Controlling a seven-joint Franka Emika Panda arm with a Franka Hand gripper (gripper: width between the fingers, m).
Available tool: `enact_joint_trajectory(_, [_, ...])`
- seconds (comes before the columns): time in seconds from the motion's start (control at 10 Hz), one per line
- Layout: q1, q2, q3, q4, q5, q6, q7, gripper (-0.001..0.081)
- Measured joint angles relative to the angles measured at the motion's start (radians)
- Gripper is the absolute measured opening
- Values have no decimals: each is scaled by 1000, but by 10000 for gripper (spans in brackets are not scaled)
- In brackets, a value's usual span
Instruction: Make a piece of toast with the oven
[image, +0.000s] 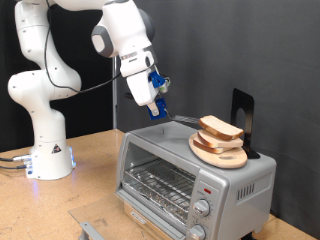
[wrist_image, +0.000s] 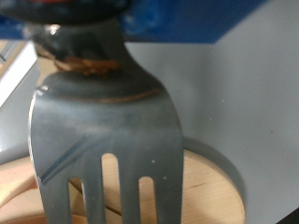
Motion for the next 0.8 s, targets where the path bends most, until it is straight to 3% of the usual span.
enact_joint_trajectory(0.3, [-1,1,1,4,-36,-16,1,425])
enact_joint_trajectory(0.8, [-9,15,-24,27,-18,-47,20,425])
